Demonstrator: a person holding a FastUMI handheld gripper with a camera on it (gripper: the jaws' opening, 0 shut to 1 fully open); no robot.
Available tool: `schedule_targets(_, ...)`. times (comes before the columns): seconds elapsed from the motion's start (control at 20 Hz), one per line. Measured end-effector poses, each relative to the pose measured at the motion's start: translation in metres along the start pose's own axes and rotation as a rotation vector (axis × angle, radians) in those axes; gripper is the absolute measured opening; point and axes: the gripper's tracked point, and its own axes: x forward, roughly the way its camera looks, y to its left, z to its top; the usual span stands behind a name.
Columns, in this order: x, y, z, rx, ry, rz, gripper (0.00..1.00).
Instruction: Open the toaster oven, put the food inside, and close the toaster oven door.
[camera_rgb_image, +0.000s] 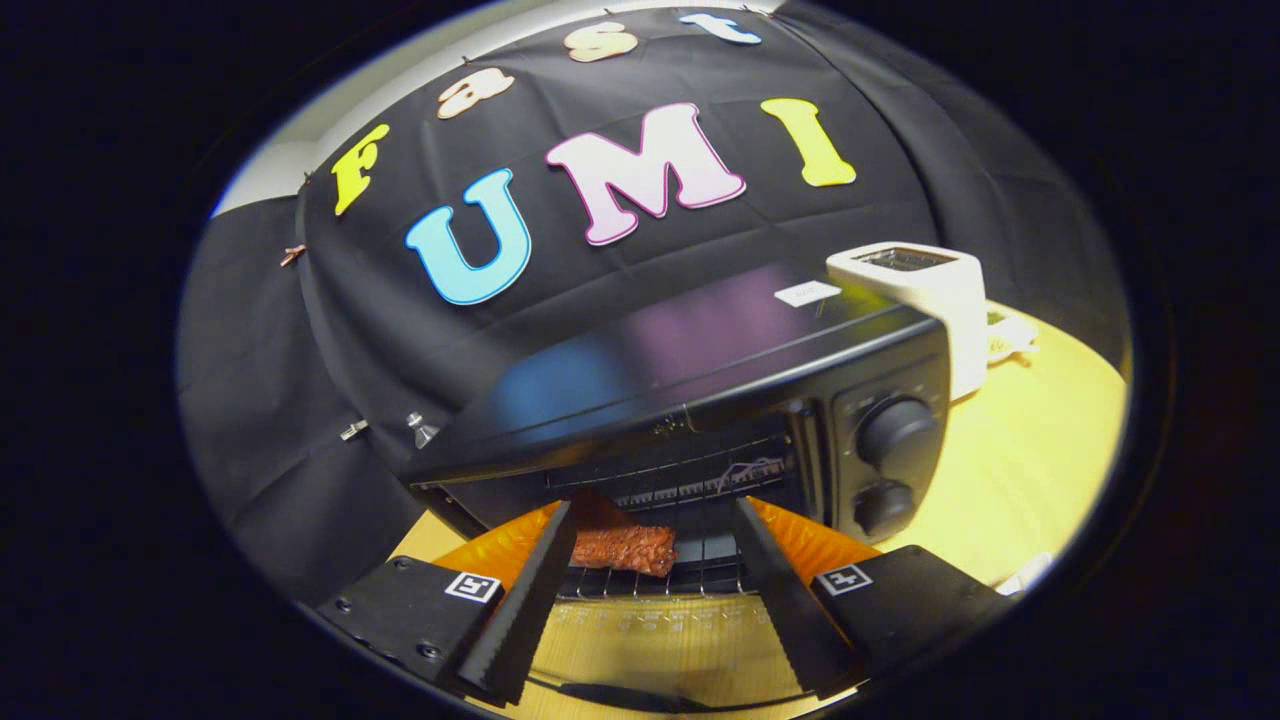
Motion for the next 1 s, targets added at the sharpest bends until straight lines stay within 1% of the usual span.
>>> schedule_targets(0.2,-0.060,0.012,0.029,-0.129,-0.083,-0.058,0.98)
schedule_targets(0.35,-0.099,0.033,0.027,-0.207,-0.076,-0.060,0.97)
schedule_targets(0.5,-0.122,0.046,-0.006,-0.238,0.012,-0.050,0.98)
schedule_targets(0.55,-0.132,0.057,-0.024,-0.235,0.053,-0.049,0.98)
schedule_targets(0.65,-0.143,0.054,-0.058,-0.228,0.137,-0.063,0.98)
schedule_targets(0.9,-0.142,0.040,-0.119,-0.219,0.296,-0.114,0.98)
schedule_targets(0.95,-0.133,0.029,-0.128,-0.220,0.324,-0.126,0.98)
schedule_targets(1.0,-0.128,0.029,-0.136,-0.212,0.350,-0.134,0.98)
